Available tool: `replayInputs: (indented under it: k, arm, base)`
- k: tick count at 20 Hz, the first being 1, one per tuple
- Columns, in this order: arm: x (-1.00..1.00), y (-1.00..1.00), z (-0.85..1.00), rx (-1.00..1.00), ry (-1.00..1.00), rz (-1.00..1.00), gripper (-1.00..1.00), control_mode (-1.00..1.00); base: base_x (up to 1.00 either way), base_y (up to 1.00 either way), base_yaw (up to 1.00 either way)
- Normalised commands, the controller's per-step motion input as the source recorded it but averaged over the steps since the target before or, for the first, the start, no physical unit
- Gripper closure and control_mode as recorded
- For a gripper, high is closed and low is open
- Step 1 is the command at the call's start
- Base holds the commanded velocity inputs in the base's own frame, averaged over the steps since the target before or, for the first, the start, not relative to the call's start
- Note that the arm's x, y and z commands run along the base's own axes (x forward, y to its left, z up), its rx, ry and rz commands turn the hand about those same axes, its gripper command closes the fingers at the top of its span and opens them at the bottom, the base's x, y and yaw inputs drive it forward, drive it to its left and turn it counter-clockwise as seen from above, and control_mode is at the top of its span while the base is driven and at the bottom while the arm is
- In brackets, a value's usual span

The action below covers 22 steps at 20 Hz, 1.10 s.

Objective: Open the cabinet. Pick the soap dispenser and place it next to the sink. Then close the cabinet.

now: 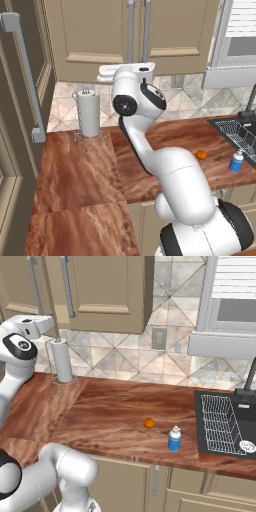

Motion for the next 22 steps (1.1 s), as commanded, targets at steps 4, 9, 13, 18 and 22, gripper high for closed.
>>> replayInputs:
  k: [4, 9, 13, 18, 22]
  arm:
    - [0.41, 0.15, 0.0, 0.0, 0.0, -0.01, -1.0, -1.0]
    - [0.43, 0.2, 0.0, -0.03, 0.0, -0.14, -1.0, -1.0]
    - [0.55, 0.31, 0.0, -0.03, 0.0, -0.25, -1.0, -1.0]
    - [0.51, 0.35, 0.0, -0.03, 0.0, -0.26, -1.0, -1.0]
    - [0.26, 0.33, 0.0, -0.01, 0.0, -0.22, -1.0, -1.0]
  base:
    - [0.0, 0.0, 0.0]
    - [0.0, 0.0, 0.0]
    - [0.0, 0.0, 0.0]
    - [0.0, 0.0, 0.0]
    - [0.0, 0.0, 0.0]
